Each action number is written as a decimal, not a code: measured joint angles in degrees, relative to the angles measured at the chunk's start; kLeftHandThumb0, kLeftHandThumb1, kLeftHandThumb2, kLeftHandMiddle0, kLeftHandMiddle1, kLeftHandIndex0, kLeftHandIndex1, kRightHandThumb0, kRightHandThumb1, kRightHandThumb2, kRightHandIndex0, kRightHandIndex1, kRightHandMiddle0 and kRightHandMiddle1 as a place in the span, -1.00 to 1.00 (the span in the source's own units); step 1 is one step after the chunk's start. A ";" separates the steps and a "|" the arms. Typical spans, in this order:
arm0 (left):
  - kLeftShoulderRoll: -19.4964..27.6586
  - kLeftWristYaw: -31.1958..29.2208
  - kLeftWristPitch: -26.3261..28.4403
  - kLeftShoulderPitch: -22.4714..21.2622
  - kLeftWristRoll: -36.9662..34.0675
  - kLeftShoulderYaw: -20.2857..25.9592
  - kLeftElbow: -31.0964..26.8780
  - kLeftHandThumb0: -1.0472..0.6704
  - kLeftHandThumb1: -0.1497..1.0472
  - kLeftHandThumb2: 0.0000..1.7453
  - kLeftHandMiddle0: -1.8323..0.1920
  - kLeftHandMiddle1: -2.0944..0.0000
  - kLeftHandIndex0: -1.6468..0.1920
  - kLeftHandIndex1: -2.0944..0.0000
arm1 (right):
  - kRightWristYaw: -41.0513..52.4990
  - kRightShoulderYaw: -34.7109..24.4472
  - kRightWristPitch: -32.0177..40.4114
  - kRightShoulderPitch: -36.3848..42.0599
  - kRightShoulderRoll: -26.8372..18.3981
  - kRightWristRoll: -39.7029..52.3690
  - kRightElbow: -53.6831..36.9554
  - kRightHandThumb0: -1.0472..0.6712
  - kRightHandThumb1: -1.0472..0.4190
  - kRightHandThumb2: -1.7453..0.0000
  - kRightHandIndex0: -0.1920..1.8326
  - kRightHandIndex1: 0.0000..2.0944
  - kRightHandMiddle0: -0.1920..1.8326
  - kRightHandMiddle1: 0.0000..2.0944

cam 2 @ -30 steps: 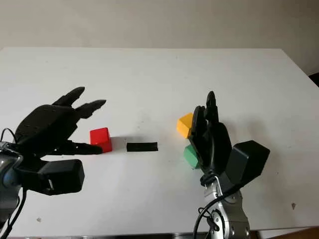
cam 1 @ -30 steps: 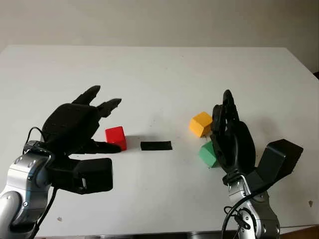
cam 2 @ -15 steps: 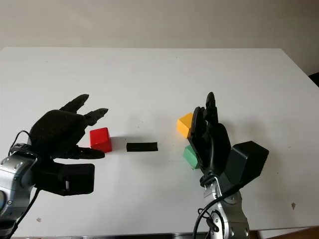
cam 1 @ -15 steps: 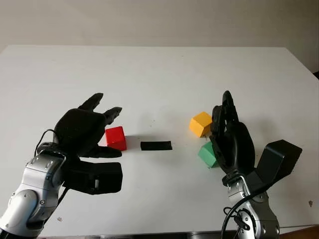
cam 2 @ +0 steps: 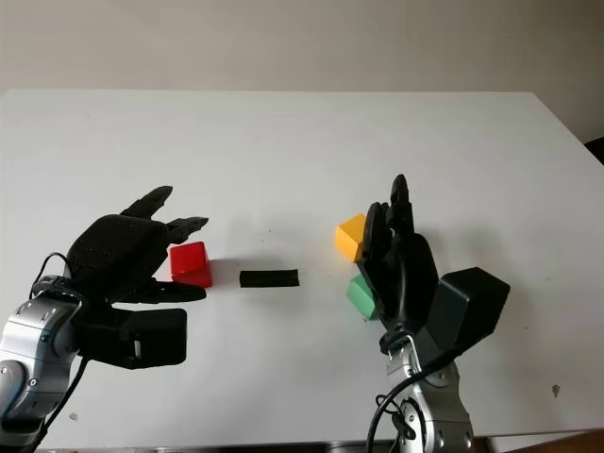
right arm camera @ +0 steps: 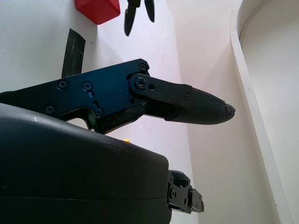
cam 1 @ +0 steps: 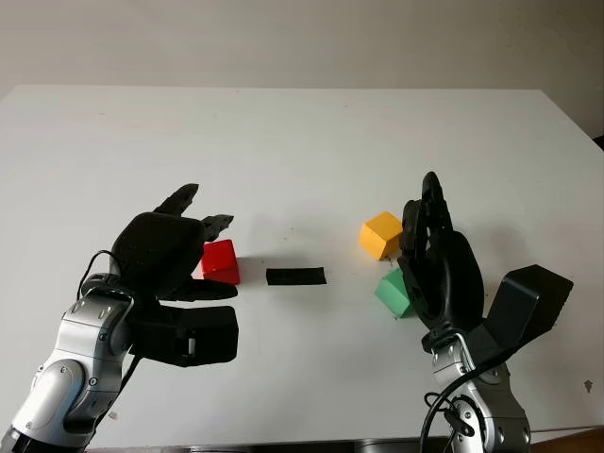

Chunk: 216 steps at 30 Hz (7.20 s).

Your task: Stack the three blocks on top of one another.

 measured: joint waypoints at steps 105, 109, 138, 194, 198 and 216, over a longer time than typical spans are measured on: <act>-9.01 -13.51 -2.50 -15.96 -2.45 -15.27 5.84 -0.53 0.95 -0.94 1.00 1.00 0.98 0.91 | -0.73 0.28 -1.72 -0.67 0.48 -0.12 1.08 -0.57 -1.00 0.28 -1.00 -1.00 -1.00 -1.00; -9.84 -13.93 -0.41 -15.95 -2.67 -15.16 5.46 -0.54 0.96 -0.94 1.00 1.00 1.00 0.97 | -0.60 0.20 -1.71 -0.67 0.44 0.02 1.08 -0.57 -1.00 0.28 -1.00 -1.00 -1.00 -1.00; -20.91 7.65 -6.32 -7.98 -62.34 16.89 15.02 -0.69 1.00 -0.24 1.00 0.99 1.00 1.00 | 9.49 -9.74 5.55 -17.36 -25.90 -6.59 -2.82 -0.55 -1.00 0.82 -0.96 -0.97 -0.85 -0.92; -20.05 12.33 -9.38 -8.85 -65.28 17.19 20.71 -0.66 1.00 -0.29 0.99 0.96 1.00 0.98 | 14.23 19.04 -41.58 -40.38 -45.77 -54.04 42.68 -0.38 -0.75 0.94 -0.64 -0.94 -0.24 -0.91; -20.03 12.27 -10.04 -8.44 -64.82 16.87 20.72 -0.65 1.00 -0.28 1.00 0.97 1.00 1.00 | 12.08 19.40 -42.32 -40.71 -45.62 -54.94 44.66 -0.35 -0.75 0.94 -0.63 -0.94 -0.20 -0.89; -19.80 12.18 -11.00 -8.35 -63.42 16.08 20.72 -0.65 1.00 -0.26 1.00 0.99 1.00 1.00 | 7.11 21.27 -45.31 -42.47 -45.60 -56.25 48.90 -0.25 -0.81 0.94 -0.54 -0.94 -0.26 -0.02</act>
